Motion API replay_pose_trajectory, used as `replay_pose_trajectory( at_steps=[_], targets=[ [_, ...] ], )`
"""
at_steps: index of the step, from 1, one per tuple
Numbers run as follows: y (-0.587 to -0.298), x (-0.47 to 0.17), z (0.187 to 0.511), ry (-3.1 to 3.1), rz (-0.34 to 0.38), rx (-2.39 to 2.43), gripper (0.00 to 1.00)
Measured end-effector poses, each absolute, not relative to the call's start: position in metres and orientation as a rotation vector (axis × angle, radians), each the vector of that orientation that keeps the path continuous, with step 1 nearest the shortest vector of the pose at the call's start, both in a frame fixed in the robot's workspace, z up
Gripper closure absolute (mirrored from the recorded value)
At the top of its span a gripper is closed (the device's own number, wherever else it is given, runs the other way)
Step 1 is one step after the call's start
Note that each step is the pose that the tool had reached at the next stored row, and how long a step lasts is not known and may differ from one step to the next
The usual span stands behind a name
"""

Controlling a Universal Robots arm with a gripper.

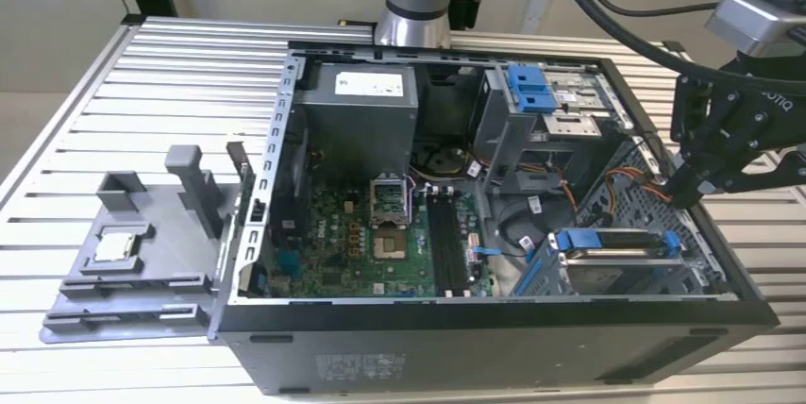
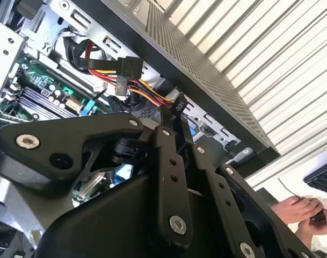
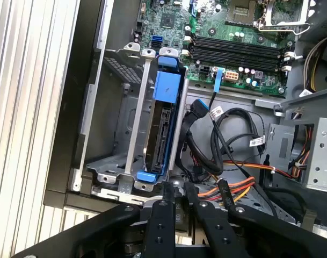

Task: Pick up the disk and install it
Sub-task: 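Insert the first disk wire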

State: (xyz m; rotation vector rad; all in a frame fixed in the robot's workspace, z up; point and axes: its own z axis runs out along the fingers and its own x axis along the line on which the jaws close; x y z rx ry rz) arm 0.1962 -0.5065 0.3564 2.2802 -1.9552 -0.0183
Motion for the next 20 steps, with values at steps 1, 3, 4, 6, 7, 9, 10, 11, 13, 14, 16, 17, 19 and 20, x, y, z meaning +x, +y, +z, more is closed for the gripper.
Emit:
replay_pose_trajectory(
  at_steps=[1,3,4,6,7,9,10,11,13,14,16,17,19,20],
  targets=[
    [-0.507,0.196,0.356,-1.955,-0.018,2.28,1.0],
    [-0.508,0.196,0.356,-1.955,-0.019,2.28,1.0],
    [-0.508,0.196,0.356,-1.955,-0.019,2.28,1.0],
    [-0.51,0.196,0.356,-1.956,-0.019,2.281,1.0],
    [-0.511,0.195,0.356,-1.956,-0.019,2.281,1.0],
    [-0.514,0.194,0.356,-1.956,-0.021,2.282,1.0],
    [-0.515,0.194,0.356,-1.957,-0.021,2.282,1.0],
    [-0.517,0.193,0.356,-1.957,-0.022,2.283,1.0],
    [-0.521,0.19,0.356,-1.959,-0.024,2.285,1.0],
    [-0.522,0.189,0.356,-1.96,-0.025,2.287,1.0],
    [-0.525,0.185,0.356,-1.961,-0.027,2.288,1.0],
    [-0.525,0.182,0.356,-1.962,-0.028,2.289,1.0],
    [-0.527,0.176,0.356,-1.963,-0.029,2.29,1.0],
    [-0.528,0.173,0.356,-1.963,-0.03,2.291,1.0]
  ],
)
